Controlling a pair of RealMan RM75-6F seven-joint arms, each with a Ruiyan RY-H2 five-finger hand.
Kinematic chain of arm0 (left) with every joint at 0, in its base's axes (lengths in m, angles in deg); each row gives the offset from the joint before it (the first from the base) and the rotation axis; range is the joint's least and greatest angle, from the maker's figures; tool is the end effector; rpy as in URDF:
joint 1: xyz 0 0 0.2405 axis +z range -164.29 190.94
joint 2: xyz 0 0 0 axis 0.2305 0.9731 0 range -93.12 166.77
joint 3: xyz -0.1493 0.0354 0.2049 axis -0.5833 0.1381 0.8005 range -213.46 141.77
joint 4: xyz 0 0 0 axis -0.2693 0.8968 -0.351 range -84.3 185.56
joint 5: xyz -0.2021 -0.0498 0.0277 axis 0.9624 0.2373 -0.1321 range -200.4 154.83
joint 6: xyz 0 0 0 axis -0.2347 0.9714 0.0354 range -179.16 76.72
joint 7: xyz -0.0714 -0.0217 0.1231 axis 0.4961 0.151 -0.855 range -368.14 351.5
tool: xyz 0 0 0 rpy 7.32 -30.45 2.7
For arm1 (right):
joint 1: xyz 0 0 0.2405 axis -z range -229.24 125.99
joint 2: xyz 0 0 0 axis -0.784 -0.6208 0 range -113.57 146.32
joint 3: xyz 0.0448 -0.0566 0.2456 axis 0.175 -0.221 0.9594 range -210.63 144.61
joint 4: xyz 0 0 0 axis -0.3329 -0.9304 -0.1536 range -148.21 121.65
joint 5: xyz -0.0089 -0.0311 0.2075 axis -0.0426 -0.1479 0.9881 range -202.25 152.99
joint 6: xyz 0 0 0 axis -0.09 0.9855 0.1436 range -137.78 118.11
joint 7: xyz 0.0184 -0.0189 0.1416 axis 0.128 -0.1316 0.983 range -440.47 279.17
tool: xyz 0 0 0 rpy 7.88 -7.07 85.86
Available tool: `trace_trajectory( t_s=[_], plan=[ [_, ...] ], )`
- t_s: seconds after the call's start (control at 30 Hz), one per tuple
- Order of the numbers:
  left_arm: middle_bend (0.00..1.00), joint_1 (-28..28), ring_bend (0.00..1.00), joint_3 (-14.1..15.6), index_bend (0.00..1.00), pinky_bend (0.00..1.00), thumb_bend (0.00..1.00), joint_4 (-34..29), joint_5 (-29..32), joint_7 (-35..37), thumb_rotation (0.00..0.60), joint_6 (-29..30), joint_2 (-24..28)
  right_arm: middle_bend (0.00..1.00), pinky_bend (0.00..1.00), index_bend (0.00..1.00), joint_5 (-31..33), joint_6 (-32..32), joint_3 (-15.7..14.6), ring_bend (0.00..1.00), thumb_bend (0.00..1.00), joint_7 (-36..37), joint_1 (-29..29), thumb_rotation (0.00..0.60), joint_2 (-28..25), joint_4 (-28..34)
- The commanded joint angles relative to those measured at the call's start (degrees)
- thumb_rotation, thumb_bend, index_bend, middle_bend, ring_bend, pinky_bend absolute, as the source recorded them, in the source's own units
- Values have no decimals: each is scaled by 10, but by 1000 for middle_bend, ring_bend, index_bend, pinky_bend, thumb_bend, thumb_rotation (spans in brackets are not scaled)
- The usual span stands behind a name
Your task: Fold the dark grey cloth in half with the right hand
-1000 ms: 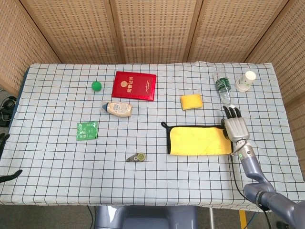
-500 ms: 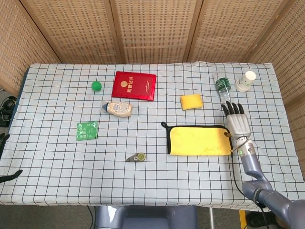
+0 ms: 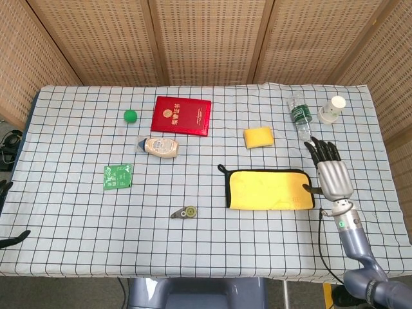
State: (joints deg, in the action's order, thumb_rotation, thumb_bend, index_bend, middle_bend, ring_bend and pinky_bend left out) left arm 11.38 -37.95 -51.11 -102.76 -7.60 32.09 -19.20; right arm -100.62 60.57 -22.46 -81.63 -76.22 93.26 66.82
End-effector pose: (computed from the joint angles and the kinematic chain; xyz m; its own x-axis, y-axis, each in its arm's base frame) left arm -0.3128 0.1598 0.1875 0.3499 0.0650 0.9345 0.9246 0.1362 -0.3557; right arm -0.2674 -0.3149 0.1013 0.3531 -0.0053 0.9356 -0.9276 -0.1320 0.3494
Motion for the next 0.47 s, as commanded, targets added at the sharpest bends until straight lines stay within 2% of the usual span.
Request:
trace_trajectory(
  t_s=[0.03,0.1,0.2,0.33,0.47],
  plan=[
    [0,4,0,3,0,0,0,-2,-8,7,600,6,4,0,0,22,-9,51,-38,0,0,-18,70,600,-97,146],
    [0,7,0,5,0,0,0,-2,-14,13,600,12,7,0,0,5,-18,66,-53,0,0,-30,89,600,-118,180],
    [0,10,0,7,0,0,0,-5,-13,16,600,12,12,0,0,0,-43,98,-68,0,0,-38,111,600,-126,197],
    [0,11,0,9,0,0,0,-11,-10,18,600,10,19,0,0,0,-81,145,-82,0,0,-33,138,600,-120,190],
    [0,14,0,10,0,0,0,-12,-14,19,600,14,21,0,0,0,-96,166,-88,0,0,-33,154,600,-114,184]
  ],
)
